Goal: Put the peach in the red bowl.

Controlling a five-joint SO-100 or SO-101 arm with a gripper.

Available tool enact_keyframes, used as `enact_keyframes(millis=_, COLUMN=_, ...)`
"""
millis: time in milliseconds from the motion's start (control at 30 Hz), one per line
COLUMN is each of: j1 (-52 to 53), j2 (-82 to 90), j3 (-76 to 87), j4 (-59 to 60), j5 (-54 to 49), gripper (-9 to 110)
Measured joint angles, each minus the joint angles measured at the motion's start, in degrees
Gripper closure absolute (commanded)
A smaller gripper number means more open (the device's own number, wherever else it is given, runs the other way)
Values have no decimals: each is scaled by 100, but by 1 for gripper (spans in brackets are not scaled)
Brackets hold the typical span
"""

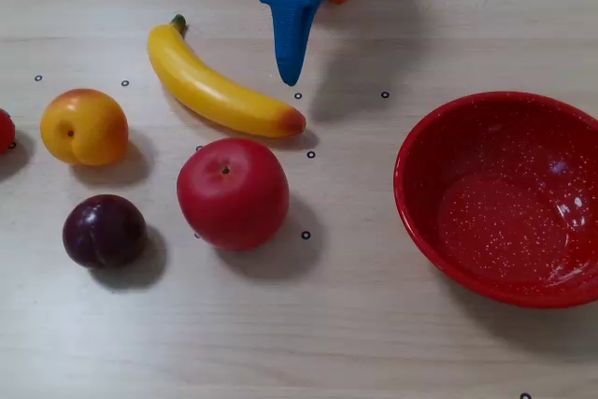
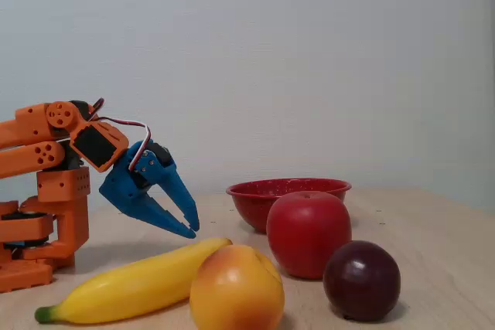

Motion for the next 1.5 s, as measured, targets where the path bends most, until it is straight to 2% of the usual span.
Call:
enact_keyframes(millis=1067, j1=0, j2=-35, j3=0, j4=0, j5=0, gripper=101)
enact_keyframes(millis=1367, j1=97, j2=-2399, j3=-237, j4=-1512, j5=299, gripper=101)
enact_keyframes(millis=1500, j1=-360, j2=-3445, j3=-1187, j4=-1696, j5=677, gripper=100)
